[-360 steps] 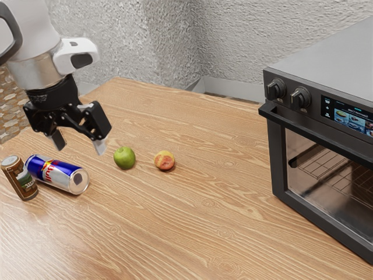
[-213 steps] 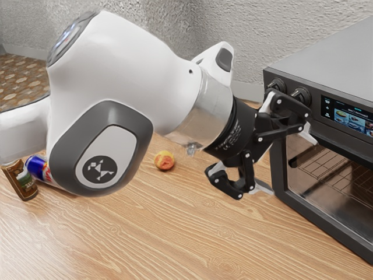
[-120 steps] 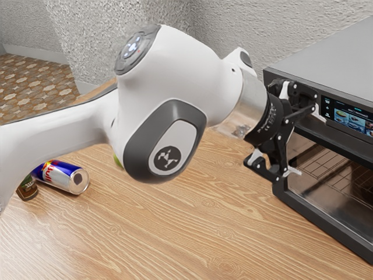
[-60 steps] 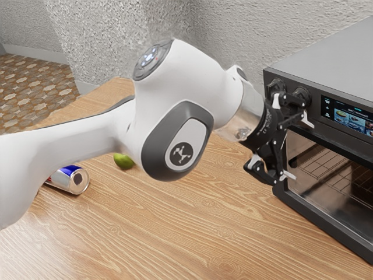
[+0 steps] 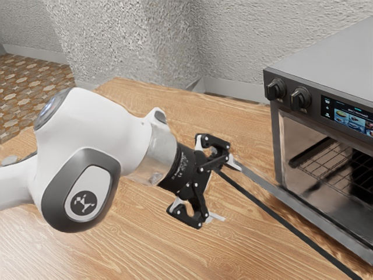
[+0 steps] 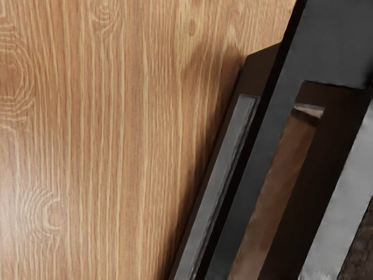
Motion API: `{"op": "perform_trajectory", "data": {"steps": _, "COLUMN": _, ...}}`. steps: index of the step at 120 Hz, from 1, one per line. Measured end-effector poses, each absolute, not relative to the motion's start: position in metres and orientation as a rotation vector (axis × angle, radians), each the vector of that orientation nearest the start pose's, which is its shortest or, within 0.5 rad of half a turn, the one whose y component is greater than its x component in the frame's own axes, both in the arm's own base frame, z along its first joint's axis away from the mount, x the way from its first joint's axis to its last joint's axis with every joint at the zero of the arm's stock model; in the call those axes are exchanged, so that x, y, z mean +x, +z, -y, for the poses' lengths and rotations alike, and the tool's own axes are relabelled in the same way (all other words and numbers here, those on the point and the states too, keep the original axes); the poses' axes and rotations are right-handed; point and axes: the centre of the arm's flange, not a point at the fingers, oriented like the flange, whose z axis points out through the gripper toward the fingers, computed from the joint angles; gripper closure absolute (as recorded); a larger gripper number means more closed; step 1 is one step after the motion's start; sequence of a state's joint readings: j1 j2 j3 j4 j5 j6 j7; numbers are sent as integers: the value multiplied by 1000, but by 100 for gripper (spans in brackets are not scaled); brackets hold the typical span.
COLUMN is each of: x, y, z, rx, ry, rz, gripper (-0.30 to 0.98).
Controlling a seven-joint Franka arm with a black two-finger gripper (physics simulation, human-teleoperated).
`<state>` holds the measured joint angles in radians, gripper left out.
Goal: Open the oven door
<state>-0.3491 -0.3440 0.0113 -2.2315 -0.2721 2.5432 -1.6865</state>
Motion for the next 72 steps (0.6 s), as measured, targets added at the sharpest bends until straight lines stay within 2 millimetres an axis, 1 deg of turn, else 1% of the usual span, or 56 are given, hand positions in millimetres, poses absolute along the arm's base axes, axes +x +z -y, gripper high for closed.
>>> {"op": "perform_trajectory", "data": {"steps": 6, "x": 444, "y": 594, "z": 146, "rx": 1759, "ry": 254, "rz": -1698, "gripper": 0}}
{"op": "perform_trajectory", "data": {"steps": 11, "x": 412, "y": 606, "z": 138, "rx": 1739, "ry": 347, "rz": -1687, "gripper": 0}}
{"op": "perform_trajectory", "data": {"steps": 14, "x": 397, "y": 610, "z": 136, "rx": 1731, "ry": 394, "rz": -1681, "gripper": 0}}
{"op": "perform_trajectory", "data": {"steps": 17, "x": 388, "y": 614, "z": 135, "rx": 1727, "ry": 429, "rz": -1676, "gripper": 0}}
{"op": "perform_trajectory", "data": {"steps": 20, "x": 384, "y": 620, "z": 133, "rx": 1728, "ry": 464, "rz": -1670, "gripper": 0}}
{"op": "perform_trajectory", "data": {"steps": 22, "x": 386, "y": 632, "z": 128, "rx": 1728, "ry": 495, "rz": -1667, "gripper": 0}}
{"op": "perform_trajectory", "data": {"steps": 24, "x": 393, "y": 654, "z": 124, "rx": 1727, "ry": 529, "rz": -1660, "gripper": 0}}
{"op": "perform_trajectory", "data": {"steps": 27, "x": 412, "y": 704, "z": 116, "rx": 1734, "ry": 587, "rz": -1643, "gripper": 1}}
{"op": "perform_trajectory", "data": {"steps": 29, "x": 422, "y": 732, "z": 112, "rx": 1750, "ry": 618, "rz": -1636, "gripper": 1}}
{"op": "perform_trajectory", "data": {"steps": 32, "x": 434, "y": 764, "z": 104, "rx": 1783, "ry": 651, "rz": -1636, "gripper": 0}}
{"op": "perform_trajectory", "data": {"steps": 35, "x": 444, "y": 785, "z": 93, "rx": 1824, "ry": 674, "rz": -1653, "gripper": 0}}
{"op": "perform_trajectory", "data": {"steps": 39, "x": 454, "y": 797, "z": 69, "rx": 1884, "ry": 687, "rz": -1702, "gripper": 0}}
{"op": "perform_trajectory", "data": {"steps": 41, "x": 460, "y": 795, "z": 53, "rx": 1913, "ry": 679, "rz": -1737, "gripper": 0}}
{"op": "perform_trajectory", "data": {"steps": 44, "x": 467, "y": 787, "z": 33, "rx": 1963, "ry": 652, "rz": -1788, "gripper": 0}}
{"op": "perform_trajectory", "data": {"steps": 46, "x": 471, "y": 778, "z": 24, "rx": 2004, "ry": 626, "rz": -1817, "gripper": 0}}
{"op": "perform_trajectory", "data": {"steps": 52, "x": 477, "y": 738, "z": 7, "rx": 2138, "ry": 514, "rz": -1887, "gripper": 0}}
{"op": "perform_trajectory", "data": {"steps": 56, "x": 477, "y": 719, "z": 1, "rx": 2215, "ry": 448, "rz": -1907, "gripper": 0}}
{"op": "perform_trajectory", "data": {"steps": 60, "x": 475, "y": 705, "z": 1, "rx": 2285, "ry": 392, "rz": -1905, "gripper": 0}}
{"op": "perform_trajectory", "data": {"steps": 72, "x": 463, "y": 684, "z": 2, "rx": 2434, "ry": 278, "rz": -1863, "gripper": 0}}
